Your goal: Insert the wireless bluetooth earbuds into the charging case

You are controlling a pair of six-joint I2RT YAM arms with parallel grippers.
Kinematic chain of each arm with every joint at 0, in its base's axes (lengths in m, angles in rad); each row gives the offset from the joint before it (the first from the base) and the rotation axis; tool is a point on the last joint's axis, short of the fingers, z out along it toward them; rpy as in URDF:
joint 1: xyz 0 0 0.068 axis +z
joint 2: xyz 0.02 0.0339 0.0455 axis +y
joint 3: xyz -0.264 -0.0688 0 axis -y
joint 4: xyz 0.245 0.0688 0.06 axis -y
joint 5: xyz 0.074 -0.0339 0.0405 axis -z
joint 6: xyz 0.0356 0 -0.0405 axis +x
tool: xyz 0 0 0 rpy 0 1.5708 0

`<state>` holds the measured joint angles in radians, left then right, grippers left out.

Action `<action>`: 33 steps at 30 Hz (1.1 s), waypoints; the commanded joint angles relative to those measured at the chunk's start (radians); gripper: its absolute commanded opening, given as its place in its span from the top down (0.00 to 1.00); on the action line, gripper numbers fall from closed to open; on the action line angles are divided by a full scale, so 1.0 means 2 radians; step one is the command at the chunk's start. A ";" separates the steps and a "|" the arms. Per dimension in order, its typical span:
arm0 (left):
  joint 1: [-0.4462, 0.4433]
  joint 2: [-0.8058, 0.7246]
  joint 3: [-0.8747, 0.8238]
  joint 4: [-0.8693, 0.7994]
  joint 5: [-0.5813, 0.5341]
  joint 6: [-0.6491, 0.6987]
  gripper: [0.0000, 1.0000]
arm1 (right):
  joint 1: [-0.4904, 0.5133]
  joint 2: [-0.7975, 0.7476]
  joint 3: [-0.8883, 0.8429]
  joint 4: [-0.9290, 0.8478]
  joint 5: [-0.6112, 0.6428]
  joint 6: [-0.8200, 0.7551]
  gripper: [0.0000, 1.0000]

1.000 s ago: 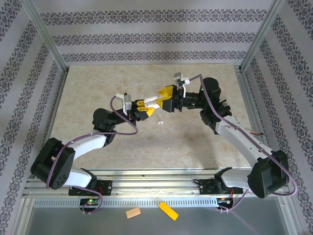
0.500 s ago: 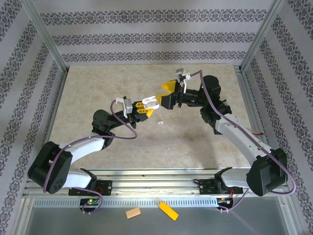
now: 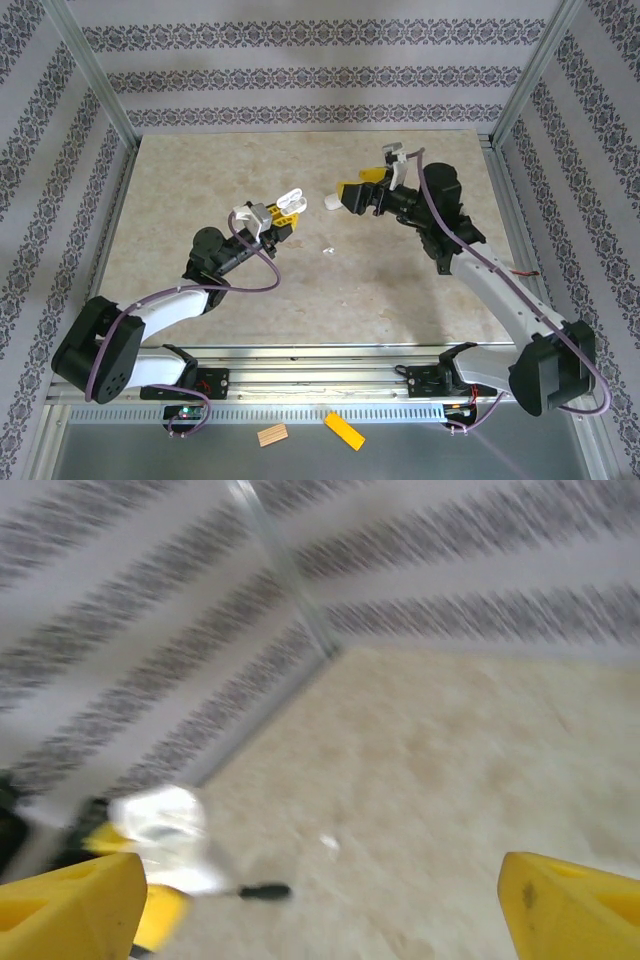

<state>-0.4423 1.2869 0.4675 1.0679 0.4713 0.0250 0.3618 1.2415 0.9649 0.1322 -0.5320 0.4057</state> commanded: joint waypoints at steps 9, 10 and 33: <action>0.015 0.010 -0.034 0.016 -0.078 0.041 1.00 | 0.055 0.170 0.055 -0.161 0.142 0.035 0.19; 0.019 0.011 -0.036 0.016 -0.082 0.037 1.00 | 0.059 0.184 0.059 -0.161 0.143 0.040 0.19; 0.075 0.048 -0.041 0.035 -0.085 -0.013 1.00 | 0.094 0.321 0.092 -0.152 0.129 0.098 0.47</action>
<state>-0.3080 1.3727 0.3752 1.0695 0.2832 0.0181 0.5415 1.8690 1.1194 -0.1612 -0.2699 0.5858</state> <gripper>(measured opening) 0.171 0.534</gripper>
